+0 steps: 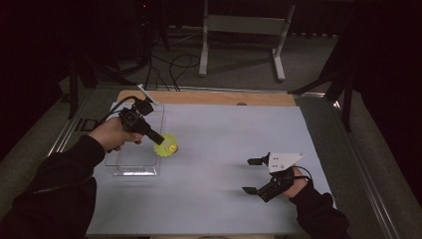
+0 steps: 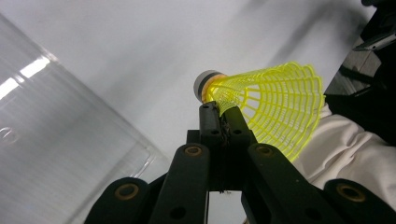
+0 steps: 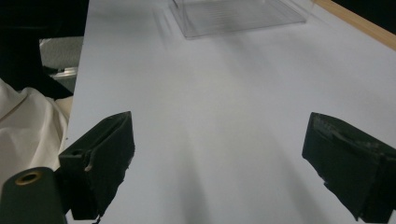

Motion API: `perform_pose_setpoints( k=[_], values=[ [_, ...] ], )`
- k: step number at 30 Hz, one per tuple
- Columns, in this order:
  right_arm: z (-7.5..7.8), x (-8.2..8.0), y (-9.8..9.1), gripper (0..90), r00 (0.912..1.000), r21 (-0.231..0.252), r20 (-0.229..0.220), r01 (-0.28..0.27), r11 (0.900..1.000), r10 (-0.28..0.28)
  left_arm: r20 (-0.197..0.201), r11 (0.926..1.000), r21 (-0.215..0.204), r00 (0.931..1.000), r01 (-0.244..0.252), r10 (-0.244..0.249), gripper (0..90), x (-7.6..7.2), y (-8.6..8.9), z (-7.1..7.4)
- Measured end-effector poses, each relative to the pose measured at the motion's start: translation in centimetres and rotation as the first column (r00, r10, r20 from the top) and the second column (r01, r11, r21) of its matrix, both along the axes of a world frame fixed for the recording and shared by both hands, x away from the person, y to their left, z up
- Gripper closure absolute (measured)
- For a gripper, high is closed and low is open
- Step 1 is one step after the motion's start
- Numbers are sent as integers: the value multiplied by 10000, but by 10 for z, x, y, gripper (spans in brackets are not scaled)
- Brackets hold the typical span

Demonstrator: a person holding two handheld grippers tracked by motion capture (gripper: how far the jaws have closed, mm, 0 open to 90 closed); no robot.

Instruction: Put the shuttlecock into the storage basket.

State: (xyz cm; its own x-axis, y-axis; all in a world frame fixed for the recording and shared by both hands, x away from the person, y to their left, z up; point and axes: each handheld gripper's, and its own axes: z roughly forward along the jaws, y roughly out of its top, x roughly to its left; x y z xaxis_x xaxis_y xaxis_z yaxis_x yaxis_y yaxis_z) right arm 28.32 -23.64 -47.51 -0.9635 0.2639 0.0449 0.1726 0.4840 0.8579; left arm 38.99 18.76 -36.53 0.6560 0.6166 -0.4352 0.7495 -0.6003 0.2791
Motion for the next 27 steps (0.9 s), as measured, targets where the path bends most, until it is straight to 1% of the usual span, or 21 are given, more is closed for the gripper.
perform_pose_setpoints(
  k=[2, 3, 4, 5, 9, 11, 12, 14, 17, 19, 20, 23, 27],
  values=[
    [-3, 0, -4, 95, 9998, 51, -138, 121, 9999, -121, 62, 9998, 141, 9999, -113, 113, 900, 0, 5, 1],
    [-5, -1, -7, 113, 9996, 71, -197, 213, 9997, -212, 44, 9998, 141, 9999, -137, 136, 900, 0, 7, 1],
    [-6, -2, -9, 127, 9995, 104, -133, 304, 9995, -303, 61, 9997, 163, 9998, -206, 205, 900, 0, 10, 1],
    [-8, -3, -11, 125, 9993, 64, -192, 324, 9995, -323, 49, 9995, 192, 9997, -257, 256, 900, 1, 12, 1],
    [-13, -5, -17, 112, 9964, 2, -633, 569, 9984, -568, 58, 9989, 208, 9991, -421, 420, 900, 1, 23, 2],
    [-14, -8, -20, 112, 9962, 13, -538, 682, 9977, -681, 43, 9982, 317, 9987, -517, 516, 900, 1, 28, 2],
    [-15, -10, -22, 112, 9959, 136, -542, 729, 9972, -721, 20, 9980, 325, 9986, -538, 538, 900, 1, 31, 2],
    [-15, -12, -27, 129, 9961, 226, -368, 810, 9965, -802, 43, 9966, 482, 9978, -664, 662, 900, 1, 38, 2],
    [-16, -15, -34, 130, 9952, 429, -383, 915, 9949, -899, 24, 9945, 565, 9961, -886, 886, 900, 1, 49, 4],
    [-17, -18, -37, 128, 9944, 440, -407, 991, 9941, -974, 18, 9925, 700, 9949, -1004, 1005, 900, 1, 56, 4],
    [-18, -19, -39, 128, 9941, 446, -432, 1016, 9938, -996, -37, 9918, 699, 9942, -1066, 1071, 900, 1, 59, 3],
    [-19, -21, -44, 127, 9923, 511, -462, 1174, 9918, -1150, -76, 9889, 918, 9930, -1169, 1181, 900, 1, 65, 1],
    [-19, -24, -49, 127, 9911, 569, -423, 1284, 9901, -1261, -152, 9871, 1037, 9921, -1224, 1246, 900, 2, 70, -1]
  ],
)
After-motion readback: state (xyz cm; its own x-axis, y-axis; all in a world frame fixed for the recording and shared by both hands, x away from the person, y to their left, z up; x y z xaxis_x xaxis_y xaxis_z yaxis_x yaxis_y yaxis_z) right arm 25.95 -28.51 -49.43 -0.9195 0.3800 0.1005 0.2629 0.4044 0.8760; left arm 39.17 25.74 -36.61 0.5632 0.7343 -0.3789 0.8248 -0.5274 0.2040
